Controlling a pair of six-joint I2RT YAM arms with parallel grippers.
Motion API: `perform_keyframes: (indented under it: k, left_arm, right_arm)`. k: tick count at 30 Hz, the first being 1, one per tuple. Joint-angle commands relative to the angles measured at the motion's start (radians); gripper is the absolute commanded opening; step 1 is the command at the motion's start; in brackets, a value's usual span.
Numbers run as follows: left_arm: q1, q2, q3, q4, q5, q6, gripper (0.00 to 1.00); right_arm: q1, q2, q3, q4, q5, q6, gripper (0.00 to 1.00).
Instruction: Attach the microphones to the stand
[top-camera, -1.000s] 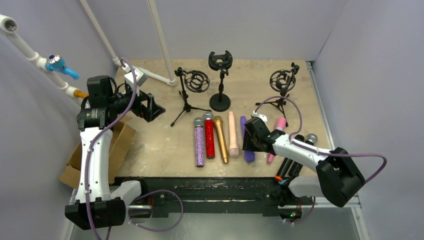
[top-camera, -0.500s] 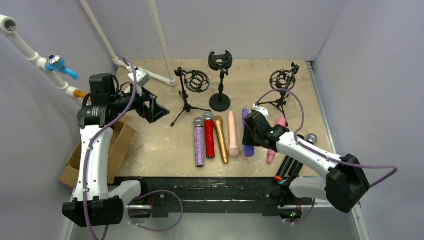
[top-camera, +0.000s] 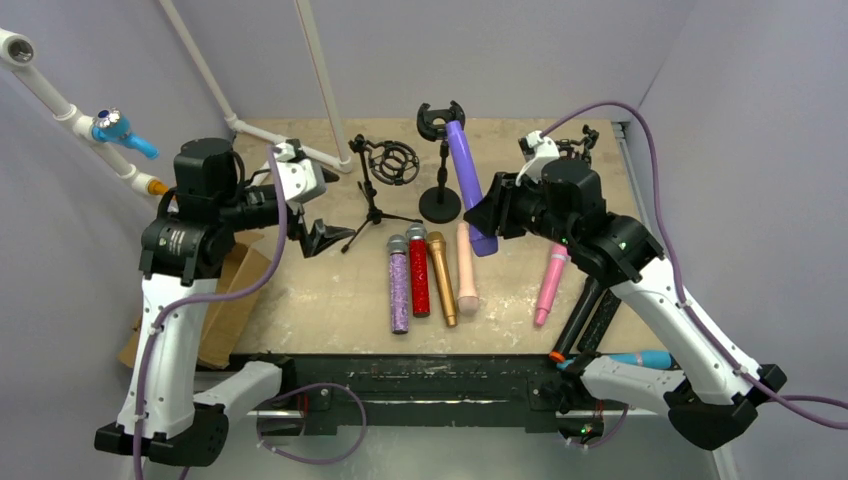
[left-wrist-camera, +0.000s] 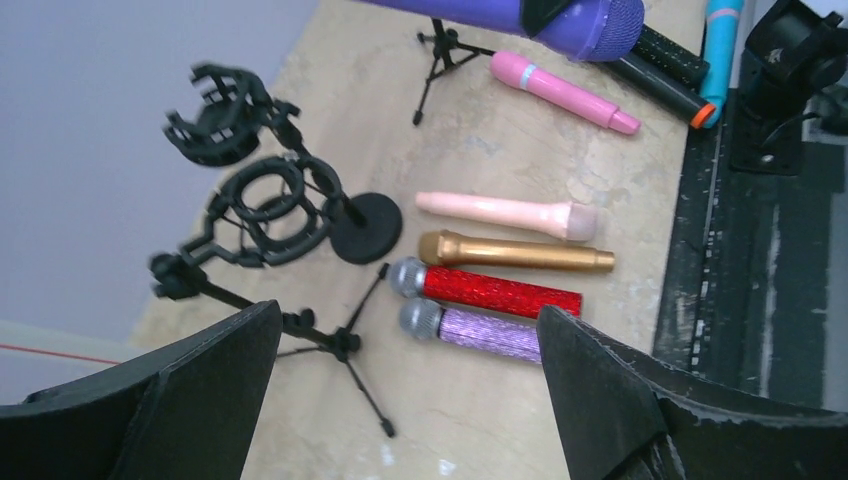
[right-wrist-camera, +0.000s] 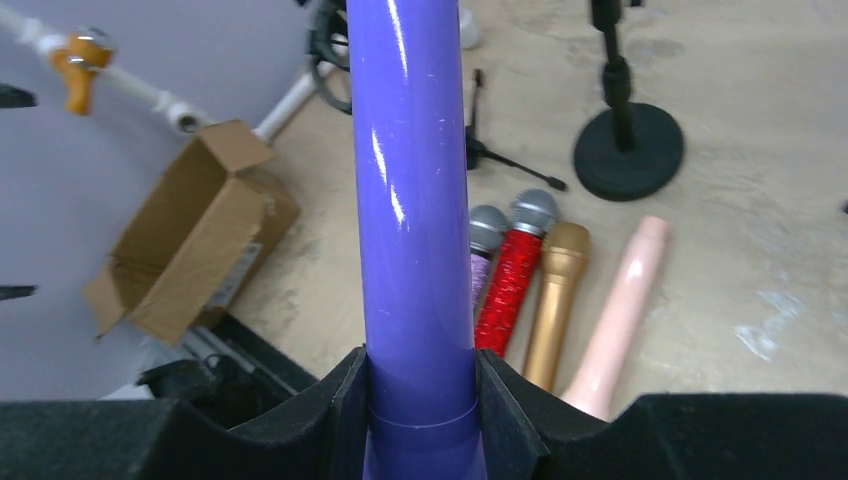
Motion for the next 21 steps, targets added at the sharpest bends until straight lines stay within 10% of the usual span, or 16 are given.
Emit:
perform_keyframes:
  k: [1,21]
  left_arm:
    - [-0.031,-0.032,0.089,0.017,-0.028,0.168,1.0]
    - [-0.192,-0.299,-0.298,0.339,-0.229,1.258,1.0]
  right_arm:
    - [0.009,0.039,0.138,-0.008,-0.227,-0.01,0.14]
    - [0.196,0.355,0.456,0.049,-0.448,0.009,0.18]
